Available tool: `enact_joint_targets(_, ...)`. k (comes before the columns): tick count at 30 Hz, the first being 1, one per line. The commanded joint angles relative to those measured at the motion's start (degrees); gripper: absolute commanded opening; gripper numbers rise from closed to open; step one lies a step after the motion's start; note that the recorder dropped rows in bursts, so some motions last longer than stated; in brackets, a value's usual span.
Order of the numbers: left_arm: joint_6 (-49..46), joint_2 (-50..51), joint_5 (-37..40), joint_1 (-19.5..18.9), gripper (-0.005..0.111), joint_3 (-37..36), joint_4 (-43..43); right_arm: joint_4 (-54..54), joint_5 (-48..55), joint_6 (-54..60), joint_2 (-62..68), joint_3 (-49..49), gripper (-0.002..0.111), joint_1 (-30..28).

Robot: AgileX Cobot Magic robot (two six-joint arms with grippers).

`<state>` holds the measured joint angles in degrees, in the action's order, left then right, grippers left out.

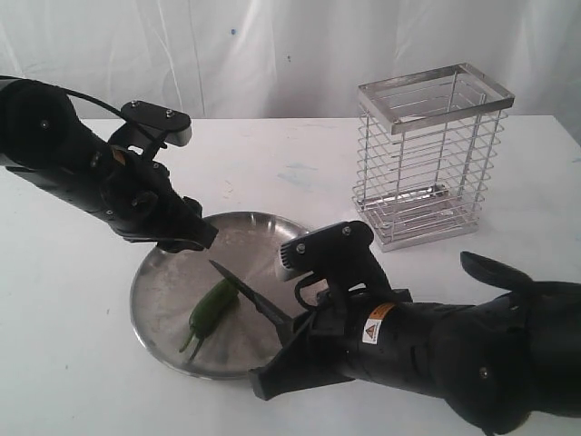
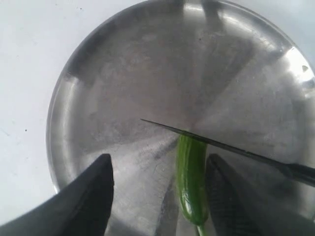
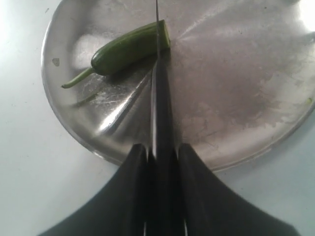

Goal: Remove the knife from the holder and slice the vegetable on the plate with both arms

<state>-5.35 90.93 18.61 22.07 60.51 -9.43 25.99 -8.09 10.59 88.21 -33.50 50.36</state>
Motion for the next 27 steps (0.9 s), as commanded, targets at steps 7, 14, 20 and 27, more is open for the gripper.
enact_joint_targets(7, 0.6, -0.6, -0.9, -0.2, 0.059, 0.3, -0.5, 0.0, 0.0, -0.8, 0.4, 0.9, 0.0, 0.5)
enact_joint_targets(14, 0.9, -0.6, -1.1, -0.2, 0.059, 0.3, -0.9, -0.1, 1.4, -0.8, 2.4, 0.9, 0.0, 0.5)
enact_joint_targets(20, 0.9, -0.6, -1.1, -0.2, 0.059, 0.3, -0.9, -0.1, 1.7, -0.8, 2.5, 0.9, 0.0, 0.5)
enact_joint_targets(27, 0.6, 2.5, -1.9, 0.0, 0.051, 0.3, -2.6, -0.1, 2.4, -0.8, 2.5, 0.9, 0.0, 0.5)
